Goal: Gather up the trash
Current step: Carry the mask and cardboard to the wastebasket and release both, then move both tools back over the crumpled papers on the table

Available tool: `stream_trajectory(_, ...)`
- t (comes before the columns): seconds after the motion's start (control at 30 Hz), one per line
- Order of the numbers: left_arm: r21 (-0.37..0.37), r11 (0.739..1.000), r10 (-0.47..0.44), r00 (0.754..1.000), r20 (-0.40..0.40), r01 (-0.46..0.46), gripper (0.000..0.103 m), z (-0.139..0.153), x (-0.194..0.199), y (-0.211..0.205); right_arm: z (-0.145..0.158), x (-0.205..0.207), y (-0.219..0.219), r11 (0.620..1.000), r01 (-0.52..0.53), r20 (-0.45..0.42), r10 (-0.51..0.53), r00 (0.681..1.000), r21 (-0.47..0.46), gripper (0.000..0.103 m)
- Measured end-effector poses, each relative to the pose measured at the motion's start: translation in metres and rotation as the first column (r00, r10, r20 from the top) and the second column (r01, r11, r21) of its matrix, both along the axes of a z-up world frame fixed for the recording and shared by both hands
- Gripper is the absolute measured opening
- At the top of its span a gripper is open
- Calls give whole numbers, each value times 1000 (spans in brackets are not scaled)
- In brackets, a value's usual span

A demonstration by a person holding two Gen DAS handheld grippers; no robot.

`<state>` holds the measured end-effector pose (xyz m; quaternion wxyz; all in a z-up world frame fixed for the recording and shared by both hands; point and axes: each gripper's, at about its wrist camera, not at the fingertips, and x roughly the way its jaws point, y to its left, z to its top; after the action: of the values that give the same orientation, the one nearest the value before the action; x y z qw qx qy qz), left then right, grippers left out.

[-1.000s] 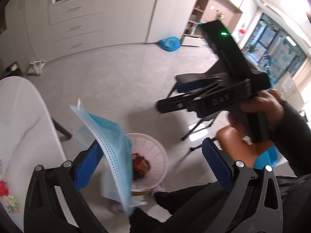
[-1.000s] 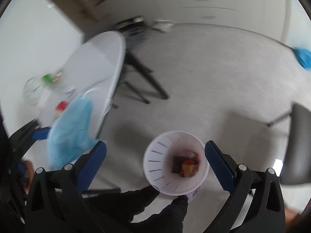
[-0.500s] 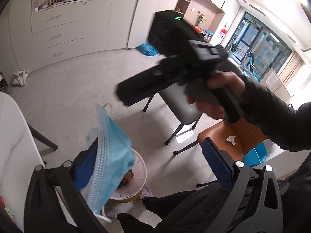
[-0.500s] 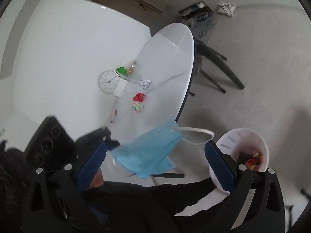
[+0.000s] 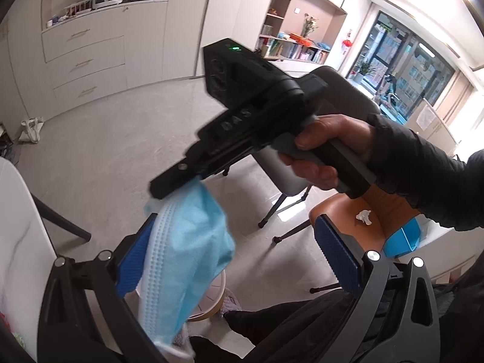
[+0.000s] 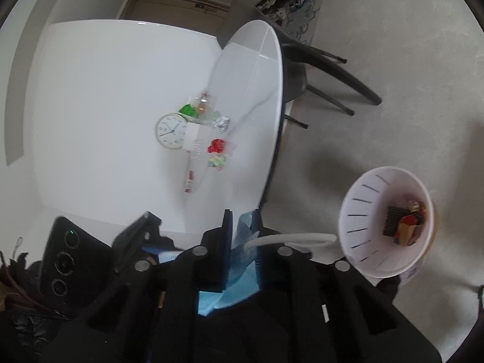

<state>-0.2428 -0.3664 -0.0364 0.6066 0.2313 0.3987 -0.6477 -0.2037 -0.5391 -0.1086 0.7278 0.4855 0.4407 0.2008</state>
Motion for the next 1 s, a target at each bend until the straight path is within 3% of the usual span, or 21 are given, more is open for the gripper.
stream_trajectory(0.2, 41, 995, 89, 996, -2, -89, 95, -9, 19, 10, -11, -2, 7, 994, -21, -27, 18, 999, -107, 4)
stream_trajectory(0.4, 86, 983, 165, 986, 4, -165, 95, -17, 32, 27, -53, 12, 29, 975, -65, -110, 42, 993, -214, 6)
stream_trajectory(0.47, 102, 977, 187, 982, 5, -186, 95, -19, 32, 33, -71, 17, 36, 966, -83, -164, 43, 985, -244, 13)
stream_trajectory(0.5, 117, 972, 204, 979, 6, -204, 95, -22, 35, 38, -81, 20, 40, 955, -96, -200, 40, 979, -282, 27)
stream_trajectory(0.53, 125, 968, 217, 976, 6, -216, 95, -23, 39, 42, -88, 22, 44, 944, -103, -224, 32, 974, -313, 52)
stream_trajectory(0.6, 140, 959, 249, 969, 4, -247, 95, -25, 46, 51, -102, 26, 50, 925, -119, -267, 20, 963, -361, 69)
stream_trajectory(0.77, 161, 932, 329, 944, -3, -324, 95, -27, 64, 71, -114, 31, 63, 905, -140, -333, -2, 943, -401, 84)
stream_trajectory(0.87, 173, 913, 375, 927, 7, -370, 95, -28, 76, 80, -102, 31, 72, 866, -147, -359, -40, 933, -479, 87)
stream_trajectory(0.93, 178, 899, 406, 914, 8, -401, 95, -28, 84, 87, -80, 31, 79, 810, -151, -351, -71, 934, -566, 90)
stream_trajectory(1.0, 176, 883, 439, 898, 15, -434, 95, -26, 93, 94, -52, 29, 87, 727, -147, -321, -105, 941, -670, 95)
